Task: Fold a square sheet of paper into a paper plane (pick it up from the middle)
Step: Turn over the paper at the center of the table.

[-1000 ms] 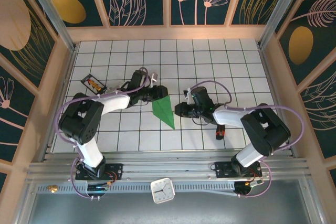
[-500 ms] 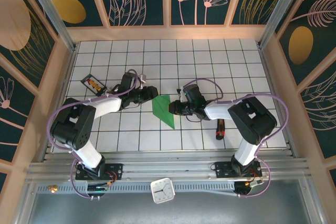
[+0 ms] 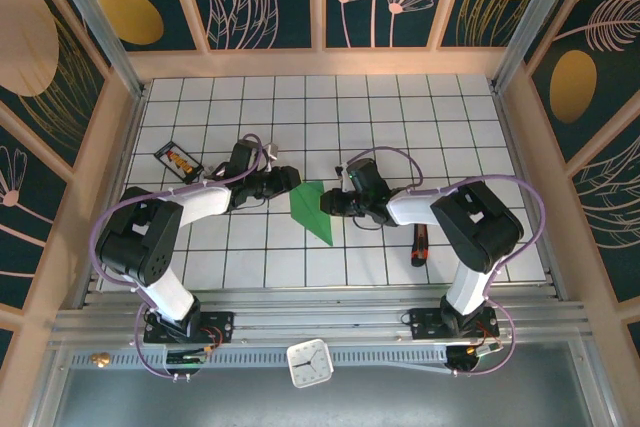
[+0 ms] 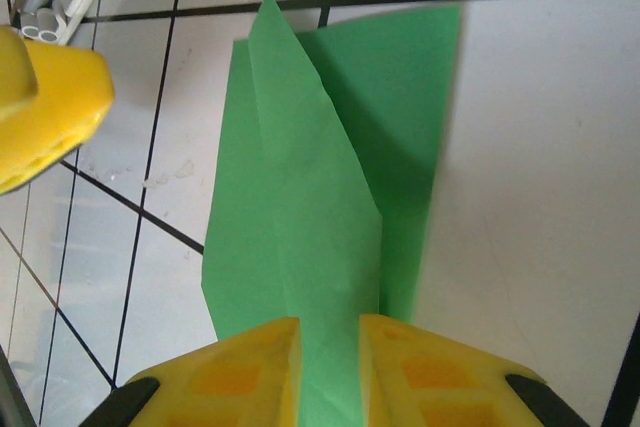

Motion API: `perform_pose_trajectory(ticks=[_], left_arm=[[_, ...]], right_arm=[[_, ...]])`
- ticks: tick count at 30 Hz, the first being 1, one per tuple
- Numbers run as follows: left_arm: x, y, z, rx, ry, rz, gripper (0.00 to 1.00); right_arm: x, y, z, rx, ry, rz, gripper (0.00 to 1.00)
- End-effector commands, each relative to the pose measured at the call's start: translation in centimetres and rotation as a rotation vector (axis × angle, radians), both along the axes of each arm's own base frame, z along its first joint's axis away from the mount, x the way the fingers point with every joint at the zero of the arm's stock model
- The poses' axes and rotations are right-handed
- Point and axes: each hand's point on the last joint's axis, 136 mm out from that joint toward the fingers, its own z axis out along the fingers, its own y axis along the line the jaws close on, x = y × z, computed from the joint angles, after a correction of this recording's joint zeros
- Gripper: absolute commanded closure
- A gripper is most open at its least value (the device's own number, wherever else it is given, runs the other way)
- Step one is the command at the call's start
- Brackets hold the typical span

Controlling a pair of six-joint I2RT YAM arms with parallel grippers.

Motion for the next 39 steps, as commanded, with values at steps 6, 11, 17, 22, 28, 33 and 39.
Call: perform_pose_trajectory(ticks=[6, 11, 17, 22, 28, 33, 39], left_arm=[[-0.2, 0.2, 0.3, -0.011, -0.001, -0.002, 0.55], [-0.2, 0.1, 0.2, -0.014, 0.004, -0.007, 0.55], [-0.2, -0.1, 0.1, -0.021, 0.010, -0.012, 0.55], [-0.1, -0.1, 0.0, -0.022, 0.012, -0.013, 0.55], [0.0, -0.1, 0.1, -0.019, 0.011, -0.015, 0.55], [0.1, 0.0, 0.5, -0.017, -0.003, -0.011, 0.55], [0.7, 0.4, 2.1, -0.029, -0.045, 0.008, 0.53]], right_arm=[[1.6, -0.1, -0.1, -0.014, -0.035, -0.009, 0.76], [1.7, -0.1, -0.4, -0.018, -0.034, -0.008, 0.75], [1.3, 0.5, -0.5, 0.010, -0.009, 0.013, 0.76], [1.4, 1.0, 0.0, 0.032, -0.011, 0.023, 0.82], [1.7, 1.3, 0.1, 0.043, -0.008, 0.030, 0.91], [2.6, 0.1, 2.0, 0.046, -0.042, 0.000, 1.00], [4.6, -5.7, 6.7, -0.134, -0.177, -0.132, 1.00]])
